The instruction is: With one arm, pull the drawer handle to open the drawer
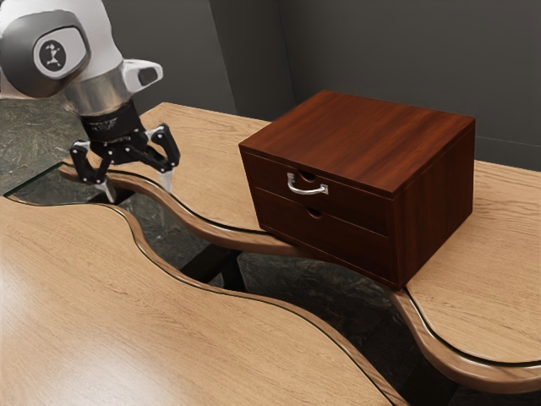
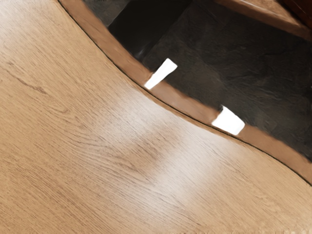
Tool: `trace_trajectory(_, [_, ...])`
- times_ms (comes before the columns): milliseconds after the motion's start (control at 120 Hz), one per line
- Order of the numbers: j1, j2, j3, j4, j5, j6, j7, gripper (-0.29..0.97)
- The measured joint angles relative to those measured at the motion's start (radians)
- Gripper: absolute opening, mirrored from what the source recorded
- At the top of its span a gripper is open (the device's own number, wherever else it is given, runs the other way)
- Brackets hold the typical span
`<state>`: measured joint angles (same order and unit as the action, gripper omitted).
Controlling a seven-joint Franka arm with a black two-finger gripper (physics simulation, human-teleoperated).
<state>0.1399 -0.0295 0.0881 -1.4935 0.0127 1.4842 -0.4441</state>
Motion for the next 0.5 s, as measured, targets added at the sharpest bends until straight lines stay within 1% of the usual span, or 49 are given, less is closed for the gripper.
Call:
trace_trajectory(167, [-0.092,-0.003,0.008,0.0,-0.02,0.016,0.122,0.66])
trace_trajectory(200, [-0.105,-0.016,-0.001,0.002,-0.022,0.006,0.098,0.66])
trace_trajectory(233, [-0.109,-0.032,-0.021,0.014,-0.035,-0.008,0.03,0.65])
trace_trajectory(258, [-0.163,-0.041,0.022,-0.011,-0.085,-0.02,-0.02,0.65])
trace_trajectory(283, [-0.187,-0.046,0.052,-0.03,-0.12,-0.037,-0.065,0.65])
trace_trajectory(317, [-0.196,-0.054,0.086,-0.034,-0.151,-0.066,-0.121,0.65])
trace_trajectory(367, [-0.214,-0.061,0.183,-0.047,-0.195,-0.103,-0.19,0.65])
trace_trajectory(400, [-0.198,-0.064,0.233,-0.058,-0.22,-0.125,-0.225,0.65])
trace_trajectory(417, [-0.186,-0.065,0.248,-0.065,-0.224,-0.134,-0.241,0.65])
trace_trajectory(450, [-0.18,-0.07,0.265,-0.072,-0.194,-0.15,-0.271,0.65])
trace_trajectory(500, [-0.225,-0.083,0.289,-0.078,-0.169,-0.18,-0.313,0.66])
